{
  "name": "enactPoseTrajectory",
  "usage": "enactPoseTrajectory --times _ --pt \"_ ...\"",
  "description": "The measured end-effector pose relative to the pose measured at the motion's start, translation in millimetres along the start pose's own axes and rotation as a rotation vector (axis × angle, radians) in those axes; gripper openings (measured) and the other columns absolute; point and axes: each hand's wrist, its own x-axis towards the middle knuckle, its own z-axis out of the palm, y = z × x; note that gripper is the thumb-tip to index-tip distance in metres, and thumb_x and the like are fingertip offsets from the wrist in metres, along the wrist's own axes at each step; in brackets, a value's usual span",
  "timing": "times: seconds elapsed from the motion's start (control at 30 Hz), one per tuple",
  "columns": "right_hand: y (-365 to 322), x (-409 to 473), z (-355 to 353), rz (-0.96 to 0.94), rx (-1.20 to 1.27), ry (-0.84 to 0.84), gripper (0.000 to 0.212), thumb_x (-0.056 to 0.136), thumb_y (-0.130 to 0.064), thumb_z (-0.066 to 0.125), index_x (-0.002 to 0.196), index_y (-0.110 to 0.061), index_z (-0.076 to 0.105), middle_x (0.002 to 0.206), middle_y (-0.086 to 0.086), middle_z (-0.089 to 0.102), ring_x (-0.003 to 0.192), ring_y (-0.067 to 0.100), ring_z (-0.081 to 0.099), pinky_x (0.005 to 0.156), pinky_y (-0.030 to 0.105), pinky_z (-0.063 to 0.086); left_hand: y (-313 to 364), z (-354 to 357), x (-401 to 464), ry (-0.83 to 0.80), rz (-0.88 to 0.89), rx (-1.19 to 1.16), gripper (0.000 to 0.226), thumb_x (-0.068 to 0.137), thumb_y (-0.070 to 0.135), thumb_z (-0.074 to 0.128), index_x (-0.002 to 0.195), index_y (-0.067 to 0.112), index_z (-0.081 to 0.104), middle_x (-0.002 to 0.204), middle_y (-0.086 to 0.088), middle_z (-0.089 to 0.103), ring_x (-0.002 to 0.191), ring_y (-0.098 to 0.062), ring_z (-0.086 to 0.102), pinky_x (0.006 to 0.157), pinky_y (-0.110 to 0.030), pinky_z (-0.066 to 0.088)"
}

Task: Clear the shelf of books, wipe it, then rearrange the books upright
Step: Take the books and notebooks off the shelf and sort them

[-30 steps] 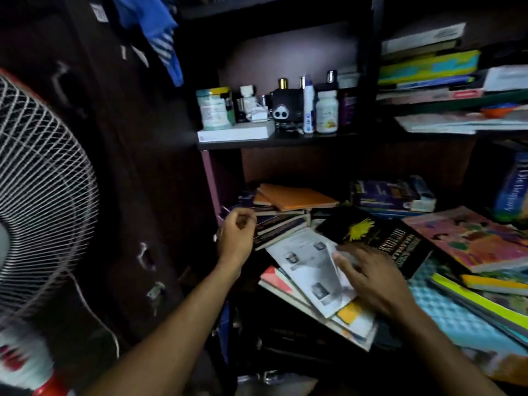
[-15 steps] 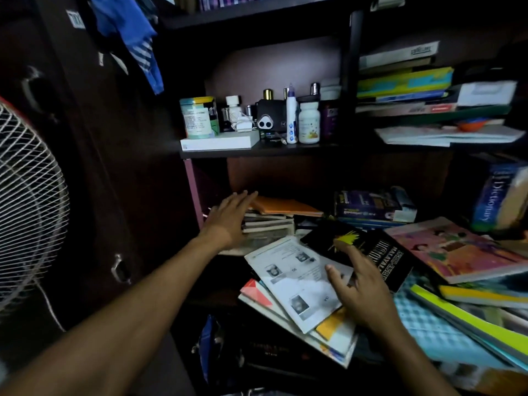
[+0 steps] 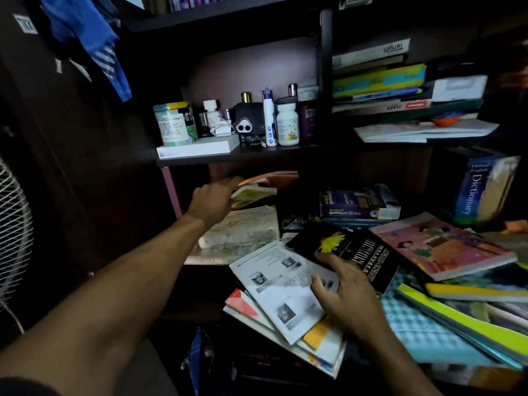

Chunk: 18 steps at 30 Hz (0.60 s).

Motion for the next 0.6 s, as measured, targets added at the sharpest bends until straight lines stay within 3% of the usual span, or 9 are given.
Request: enactPoseTrajectory --times 0.07,0.2,0.3,0.43,0.5,0.6 --pt "0 1 0 0.008 -0.006 -0.011 0.055 0.086 -0.053 0.051 0.138 -0.035 0.054 0.13 -0.011 0.059 0.122 0.009 0.05 0.101 0.031 0.042 -4 -8 -5 0.059 0.017 0.016 0.06 0.092 0.026 0.062 0.146 0.04 0.041 0.141 0.005 0.058 0.112 -0.034 0.065 0.081 -0.045 0.053" --pt "0 1 1 0.013 -0.026 -0.015 0.061 0.083 -0.059 0.045 0.137 -0.033 0.055 0.131 -0.011 0.06 0.122 0.009 0.05 0.102 0.033 0.043 -3 -21 -14 0.007 0.122 0.113 0.071 0.091 0.018 0.06 0.151 0.043 0.031 0.154 0.012 0.044 0.127 -0.027 0.054 0.079 -0.042 0.049" --pt "0 1 2 0.026 -0.019 -0.013 0.062 0.082 -0.061 0.042 0.136 -0.034 0.055 0.13 -0.011 0.06 0.121 0.01 0.052 0.102 0.034 0.044 5 -29 -36 0.116 0.226 0.157 0.069 0.09 0.032 0.068 0.151 0.041 0.036 0.15 0.011 0.05 0.12 -0.025 0.06 0.065 -0.035 0.052" --pt "-1 2 1 0.041 -0.023 -0.008 0.062 0.082 -0.06 0.043 0.137 -0.033 0.055 0.13 -0.01 0.061 0.121 0.011 0.052 0.102 0.032 0.044 15 -5 -92 0.197 0.185 0.121 0.075 0.077 0.033 0.076 0.145 0.037 0.045 0.136 0.008 0.058 0.106 -0.025 0.063 0.051 -0.032 0.053" --pt "-1 0 0 0.051 -0.042 -0.018 0.06 0.085 -0.058 0.044 0.137 -0.03 0.056 0.13 -0.007 0.061 0.121 0.015 0.052 0.101 0.033 0.044 14 30 -132 0.169 0.138 0.106 0.079 0.075 0.025 0.081 0.144 0.034 0.044 0.136 0.001 0.056 0.111 -0.03 0.059 0.057 -0.037 0.057" --pt "0 4 -2 0.039 -0.063 -0.014 0.042 0.093 -0.041 0.057 0.129 -0.022 0.065 0.124 -0.001 0.066 0.115 0.02 0.057 0.094 0.033 0.046 13 67 -165 0.084 0.041 0.013 0.087 0.069 0.007 0.079 0.147 0.024 0.043 0.148 -0.011 0.046 0.129 -0.042 0.046 0.085 -0.051 0.055"
